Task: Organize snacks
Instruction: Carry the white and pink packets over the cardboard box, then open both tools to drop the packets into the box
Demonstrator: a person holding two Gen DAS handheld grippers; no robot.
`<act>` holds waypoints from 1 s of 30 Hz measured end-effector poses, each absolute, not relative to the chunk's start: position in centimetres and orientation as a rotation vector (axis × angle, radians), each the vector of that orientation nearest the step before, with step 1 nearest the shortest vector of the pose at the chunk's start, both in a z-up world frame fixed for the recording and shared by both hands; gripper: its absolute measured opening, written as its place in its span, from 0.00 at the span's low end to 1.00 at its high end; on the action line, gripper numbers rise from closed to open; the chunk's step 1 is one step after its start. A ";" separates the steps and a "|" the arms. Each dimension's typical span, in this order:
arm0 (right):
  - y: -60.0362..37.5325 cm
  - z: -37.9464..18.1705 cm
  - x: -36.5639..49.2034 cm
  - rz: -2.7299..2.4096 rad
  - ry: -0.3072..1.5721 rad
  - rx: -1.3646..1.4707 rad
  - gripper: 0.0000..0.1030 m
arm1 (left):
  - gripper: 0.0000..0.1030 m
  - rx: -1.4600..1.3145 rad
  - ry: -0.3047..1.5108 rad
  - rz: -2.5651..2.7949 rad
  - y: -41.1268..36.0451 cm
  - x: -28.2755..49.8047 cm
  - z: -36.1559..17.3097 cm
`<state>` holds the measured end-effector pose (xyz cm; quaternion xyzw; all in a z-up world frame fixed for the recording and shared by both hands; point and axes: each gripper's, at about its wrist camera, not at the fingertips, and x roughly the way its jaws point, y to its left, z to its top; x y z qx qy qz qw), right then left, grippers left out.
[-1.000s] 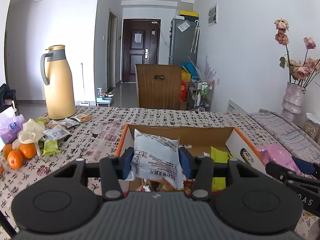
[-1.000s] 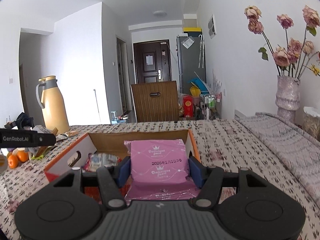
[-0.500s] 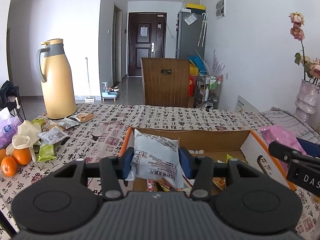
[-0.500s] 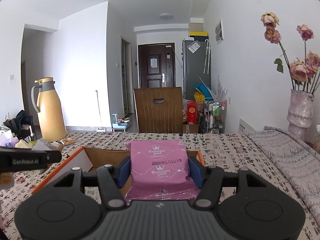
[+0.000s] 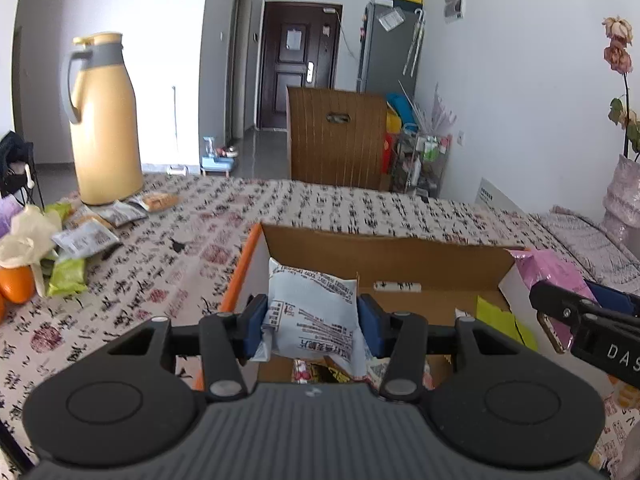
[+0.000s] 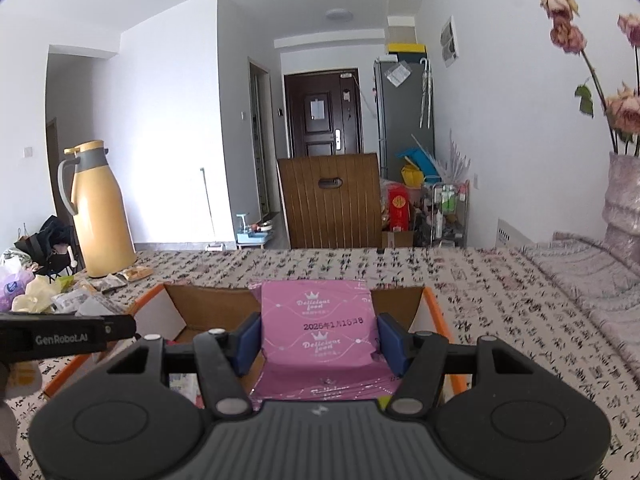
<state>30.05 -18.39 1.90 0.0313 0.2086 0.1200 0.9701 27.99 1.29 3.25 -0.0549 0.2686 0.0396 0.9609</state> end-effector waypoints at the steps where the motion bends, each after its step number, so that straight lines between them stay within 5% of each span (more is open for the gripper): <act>1: -18.5 1.7 30.2 0.242 0.427 0.066 0.59 | 0.48 -0.112 0.547 0.077 1.4 28.0 3.1; 10: -18.0 0.8 30.2 0.228 0.449 0.043 0.59 | 0.50 -0.105 0.546 0.060 1.1 27.7 2.7; 16: -18.2 0.6 30.4 0.224 0.466 0.053 0.59 | 0.64 -0.103 0.536 0.053 1.0 27.5 2.8; 20: -18.9 0.7 30.1 0.201 0.454 0.079 0.87 | 0.86 -0.109 0.502 0.061 1.0 26.8 3.2; 22: -19.1 0.9 30.0 0.195 0.445 0.092 0.91 | 1.00 -0.114 0.485 0.070 1.1 26.4 3.4; 24: -19.3 0.9 29.8 0.189 0.436 0.107 1.00 | 1.00 -0.111 0.474 0.083 1.0 26.3 3.6; 30: -19.7 0.9 29.8 0.182 0.437 0.126 1.00 | 1.00 -0.122 0.484 0.082 1.3 26.4 3.5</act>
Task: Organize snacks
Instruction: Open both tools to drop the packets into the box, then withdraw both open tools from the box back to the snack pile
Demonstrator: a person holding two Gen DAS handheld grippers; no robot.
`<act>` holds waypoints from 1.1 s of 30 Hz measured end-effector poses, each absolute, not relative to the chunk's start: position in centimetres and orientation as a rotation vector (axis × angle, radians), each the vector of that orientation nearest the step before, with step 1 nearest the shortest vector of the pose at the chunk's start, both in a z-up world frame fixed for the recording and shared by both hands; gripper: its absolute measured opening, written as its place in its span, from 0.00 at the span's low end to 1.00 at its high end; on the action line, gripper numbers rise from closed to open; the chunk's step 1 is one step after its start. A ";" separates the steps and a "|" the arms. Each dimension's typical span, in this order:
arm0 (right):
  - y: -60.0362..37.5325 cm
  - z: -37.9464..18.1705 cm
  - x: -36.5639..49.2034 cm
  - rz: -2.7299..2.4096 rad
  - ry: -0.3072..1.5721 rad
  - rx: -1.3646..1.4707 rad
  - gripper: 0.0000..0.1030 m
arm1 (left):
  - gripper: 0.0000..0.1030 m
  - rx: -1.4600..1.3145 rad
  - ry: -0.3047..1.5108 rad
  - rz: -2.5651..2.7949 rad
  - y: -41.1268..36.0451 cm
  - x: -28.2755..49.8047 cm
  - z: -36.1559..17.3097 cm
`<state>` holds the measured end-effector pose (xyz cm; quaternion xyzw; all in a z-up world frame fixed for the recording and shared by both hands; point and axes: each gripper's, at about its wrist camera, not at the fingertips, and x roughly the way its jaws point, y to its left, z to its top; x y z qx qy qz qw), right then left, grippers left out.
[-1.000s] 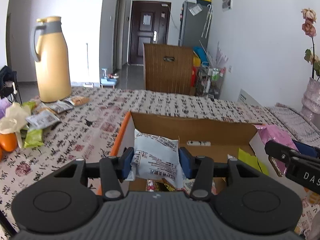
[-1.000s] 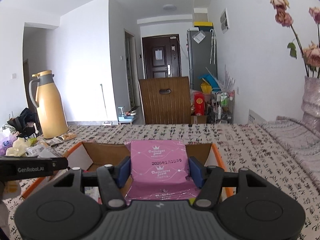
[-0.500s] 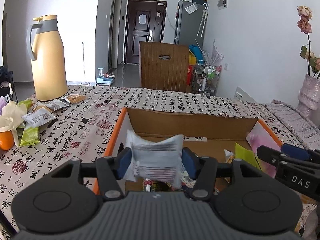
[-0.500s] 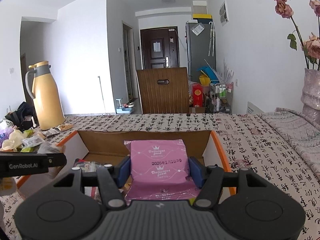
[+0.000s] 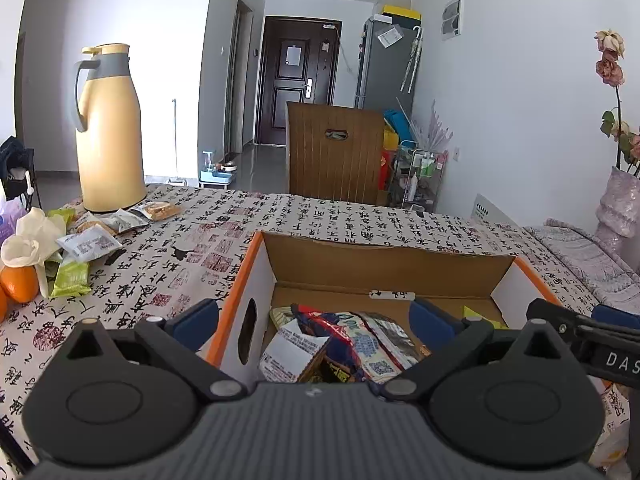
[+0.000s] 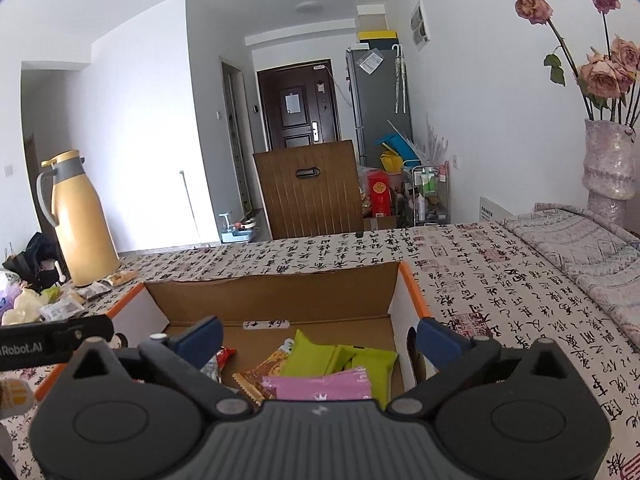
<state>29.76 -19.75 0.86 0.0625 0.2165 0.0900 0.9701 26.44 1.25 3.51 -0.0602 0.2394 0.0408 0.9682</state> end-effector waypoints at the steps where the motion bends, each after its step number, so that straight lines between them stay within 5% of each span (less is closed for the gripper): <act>1: -19.7 0.9 29.7 0.183 0.437 0.126 1.00 | 1.00 -0.122 0.484 0.083 1.2 26.4 3.5; 33: -20.3 4.1 23.7 0.217 0.377 0.099 1.00 | 1.00 -0.126 0.408 0.079 0.2 20.2 7.5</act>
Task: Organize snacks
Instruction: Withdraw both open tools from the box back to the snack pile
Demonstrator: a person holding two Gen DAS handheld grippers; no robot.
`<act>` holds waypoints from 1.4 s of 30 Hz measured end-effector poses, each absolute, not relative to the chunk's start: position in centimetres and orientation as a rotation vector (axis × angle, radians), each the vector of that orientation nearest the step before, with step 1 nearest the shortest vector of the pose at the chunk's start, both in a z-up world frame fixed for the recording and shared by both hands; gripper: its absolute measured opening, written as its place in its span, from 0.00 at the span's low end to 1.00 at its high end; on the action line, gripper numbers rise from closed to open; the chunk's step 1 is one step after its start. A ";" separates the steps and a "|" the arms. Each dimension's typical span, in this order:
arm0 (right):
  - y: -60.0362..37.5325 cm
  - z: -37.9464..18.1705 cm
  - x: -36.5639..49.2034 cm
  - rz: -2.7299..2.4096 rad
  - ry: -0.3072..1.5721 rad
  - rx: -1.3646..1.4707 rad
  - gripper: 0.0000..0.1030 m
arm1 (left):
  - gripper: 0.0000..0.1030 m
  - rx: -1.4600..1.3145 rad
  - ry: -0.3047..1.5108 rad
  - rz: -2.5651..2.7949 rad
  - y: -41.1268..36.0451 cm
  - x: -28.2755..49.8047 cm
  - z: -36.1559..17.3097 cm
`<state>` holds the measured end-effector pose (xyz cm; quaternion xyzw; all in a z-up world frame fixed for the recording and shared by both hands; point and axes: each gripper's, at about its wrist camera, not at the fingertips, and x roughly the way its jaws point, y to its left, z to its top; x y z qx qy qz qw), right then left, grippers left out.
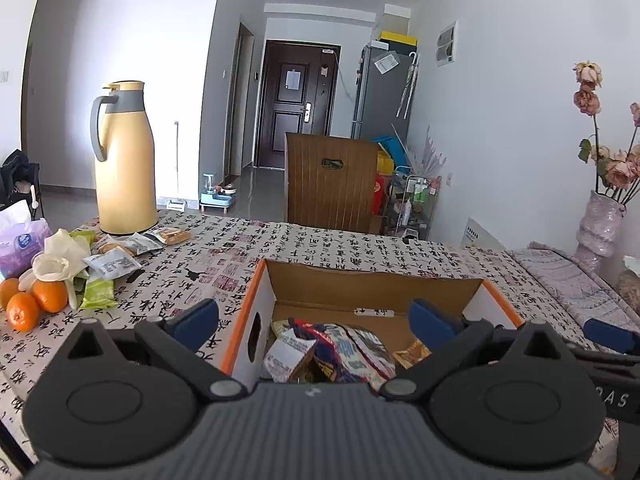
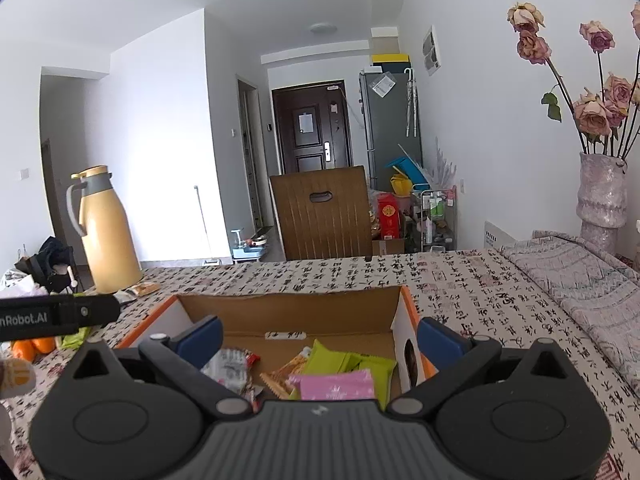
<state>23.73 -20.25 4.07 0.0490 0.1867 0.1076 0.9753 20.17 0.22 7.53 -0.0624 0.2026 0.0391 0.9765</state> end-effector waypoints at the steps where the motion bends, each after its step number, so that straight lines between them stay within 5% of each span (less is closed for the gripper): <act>1: -20.3 4.0 23.3 0.219 0.379 0.097 1.00 | 1.00 -0.125 0.409 0.077 0.2 19.7 7.6; 42: -22.3 -3.1 9.5 0.208 0.522 0.092 1.00 | 1.00 -0.112 0.619 0.033 0.0 8.4 -0.6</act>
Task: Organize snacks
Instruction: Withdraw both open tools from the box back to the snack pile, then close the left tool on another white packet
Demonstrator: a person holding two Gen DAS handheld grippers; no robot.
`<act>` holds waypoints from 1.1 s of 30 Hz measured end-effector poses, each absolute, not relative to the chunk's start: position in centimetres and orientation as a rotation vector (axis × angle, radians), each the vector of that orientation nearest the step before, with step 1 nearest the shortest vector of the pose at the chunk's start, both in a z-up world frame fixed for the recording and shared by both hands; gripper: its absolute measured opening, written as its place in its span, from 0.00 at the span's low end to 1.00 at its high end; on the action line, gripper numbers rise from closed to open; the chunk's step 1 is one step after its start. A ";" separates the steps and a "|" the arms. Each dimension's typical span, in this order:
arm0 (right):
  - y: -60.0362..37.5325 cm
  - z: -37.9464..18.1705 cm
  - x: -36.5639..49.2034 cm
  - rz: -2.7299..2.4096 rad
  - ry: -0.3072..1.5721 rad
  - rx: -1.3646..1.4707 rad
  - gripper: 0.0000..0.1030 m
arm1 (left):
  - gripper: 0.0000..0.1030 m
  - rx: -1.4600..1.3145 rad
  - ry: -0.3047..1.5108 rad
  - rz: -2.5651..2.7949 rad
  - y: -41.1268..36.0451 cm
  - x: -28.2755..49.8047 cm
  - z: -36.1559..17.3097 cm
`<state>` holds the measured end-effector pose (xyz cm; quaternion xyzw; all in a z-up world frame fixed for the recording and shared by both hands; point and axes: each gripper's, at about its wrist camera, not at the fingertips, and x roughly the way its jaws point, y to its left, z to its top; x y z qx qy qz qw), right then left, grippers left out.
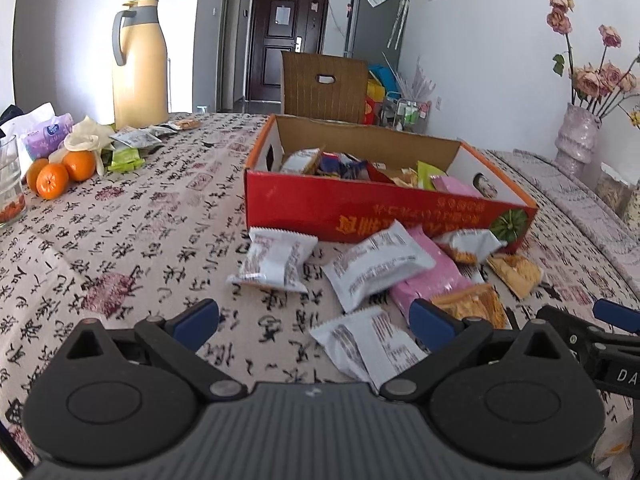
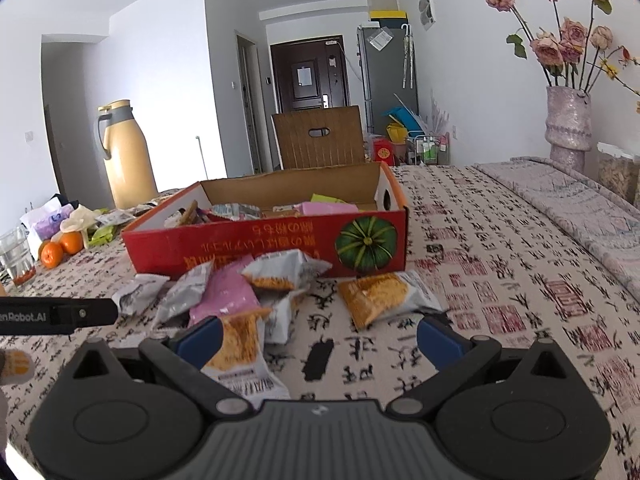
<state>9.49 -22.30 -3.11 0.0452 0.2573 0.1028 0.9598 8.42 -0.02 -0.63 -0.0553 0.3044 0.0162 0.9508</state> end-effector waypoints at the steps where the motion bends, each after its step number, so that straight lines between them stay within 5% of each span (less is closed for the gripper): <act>1: -22.5 -3.2 9.4 0.205 0.523 0.094 1.00 | 1.00 -0.109 0.623 0.026 -0.3 8.3 -0.7; 18: -24.6 -4.8 9.0 0.169 0.553 0.125 1.00 | 0.95 -0.085 0.747 0.100 -4.1 11.6 -3.0; 27: -24.6 -5.5 9.6 0.174 0.574 0.133 1.00 | 0.53 -0.053 0.745 0.083 -4.4 11.4 -3.5; 33: -24.1 -5.6 9.7 0.178 0.581 0.122 1.00 | 0.46 -0.046 0.713 0.051 -3.7 10.6 -3.6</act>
